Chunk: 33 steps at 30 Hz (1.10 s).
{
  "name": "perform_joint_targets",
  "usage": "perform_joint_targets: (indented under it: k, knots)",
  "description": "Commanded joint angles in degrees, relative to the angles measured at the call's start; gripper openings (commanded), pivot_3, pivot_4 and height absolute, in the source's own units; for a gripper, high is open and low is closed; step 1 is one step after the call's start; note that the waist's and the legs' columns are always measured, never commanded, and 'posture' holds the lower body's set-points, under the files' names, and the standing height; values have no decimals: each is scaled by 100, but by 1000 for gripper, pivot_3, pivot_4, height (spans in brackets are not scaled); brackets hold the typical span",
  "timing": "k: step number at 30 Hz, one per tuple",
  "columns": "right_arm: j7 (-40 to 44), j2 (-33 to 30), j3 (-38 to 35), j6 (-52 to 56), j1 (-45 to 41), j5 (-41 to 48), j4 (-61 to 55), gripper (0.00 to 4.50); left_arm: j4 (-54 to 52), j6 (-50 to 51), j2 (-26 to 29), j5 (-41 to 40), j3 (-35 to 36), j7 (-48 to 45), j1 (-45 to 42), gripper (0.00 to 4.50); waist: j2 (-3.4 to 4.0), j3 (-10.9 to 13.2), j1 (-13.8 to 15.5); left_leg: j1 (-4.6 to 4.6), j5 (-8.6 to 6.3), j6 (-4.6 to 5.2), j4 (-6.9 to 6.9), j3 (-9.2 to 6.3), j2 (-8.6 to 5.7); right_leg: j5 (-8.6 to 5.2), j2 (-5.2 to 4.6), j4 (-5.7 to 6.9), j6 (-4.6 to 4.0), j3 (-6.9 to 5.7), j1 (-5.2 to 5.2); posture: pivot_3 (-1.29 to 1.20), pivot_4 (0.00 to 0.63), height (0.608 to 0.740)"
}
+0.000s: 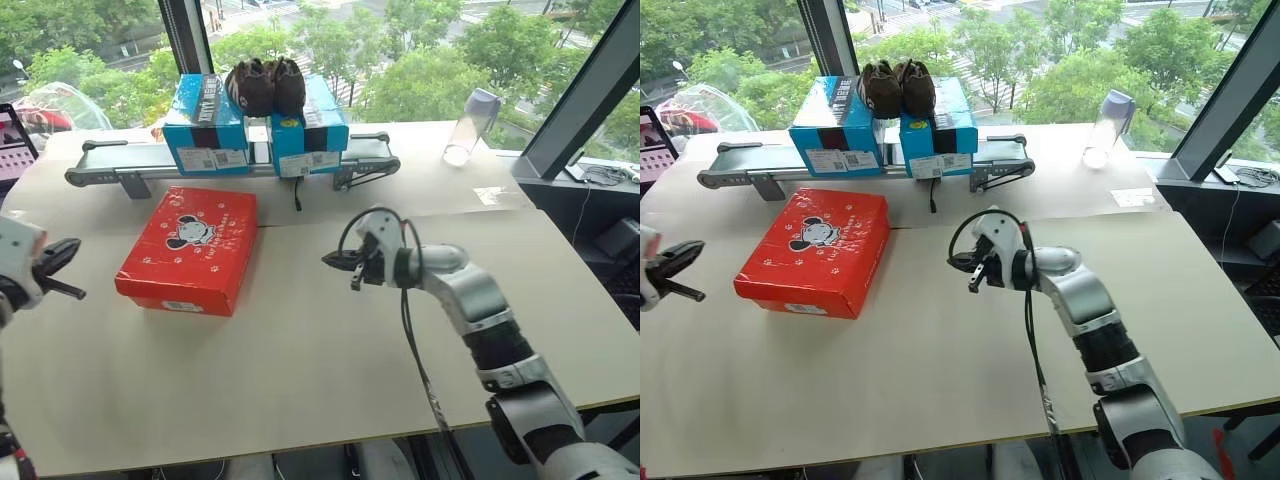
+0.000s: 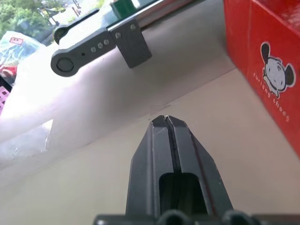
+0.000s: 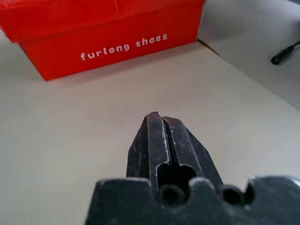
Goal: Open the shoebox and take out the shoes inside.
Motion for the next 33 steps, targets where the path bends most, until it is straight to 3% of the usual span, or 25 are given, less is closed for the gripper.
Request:
perform_joint_targets:
  k: [1, 12, 16, 19, 27, 33]
  knots:
    - [-155, 343, 15, -489, -310, -216, 416, 14, 405, -460, -272, 214, -320, 17, -416, 0, -1, 0, -1, -1, 0, 0, 2, 0, 0, 0, 0, 3, 0, 0, -1, 0, 150, 740]
    - [-314, 1511, -73, -1503, -660, -282, 1776, 14, 903, -462, -739, -23, -535, -662, -820, 0, -3, -2, -19, 3, 1, -1, 5, -4, 1, 1, 2, 14, 0, -1, 0, 0, 150, 740]
    - [-389, 1864, 35, -1785, -607, -441, 2131, 14, 348, -10, -1060, -443, -508, -938, -713, 0, -3, -2, -14, 2, 1, -1, 5, -5, 1, 2, 2, 15, 0, -1, 0, 0, 150, 740]
    - [-379, 1941, -8, -1885, -616, -506, 2243, 14, -660, 545, -1408, -853, -612, -1128, -357, 0, -3, -2, -1, -2, 1, -2, 8, -8, 1, 3, 0, 15, 3, -2, 1, 0, 150, 740]
    - [28, 1513, 37, -1431, -217, -510, 1218, 14, -3044, 1782, -1720, -1292, -999, -1146, 1007, 0, -6, -5, -28, 5, 1, -1, 10, -9, 1, 5, -1, 16, 7, -2, 6, 0, 150, 740]
    - [603, 426, 132, -14, 564, -229, -978, 14, -4543, 2521, -1724, -1609, -1141, -1071, 1900, 0, -6, -7, -4, 6, 1, -2, 10, -7, 0, 3, -3, 12, 9, 1, 9, 0, 150, 740]
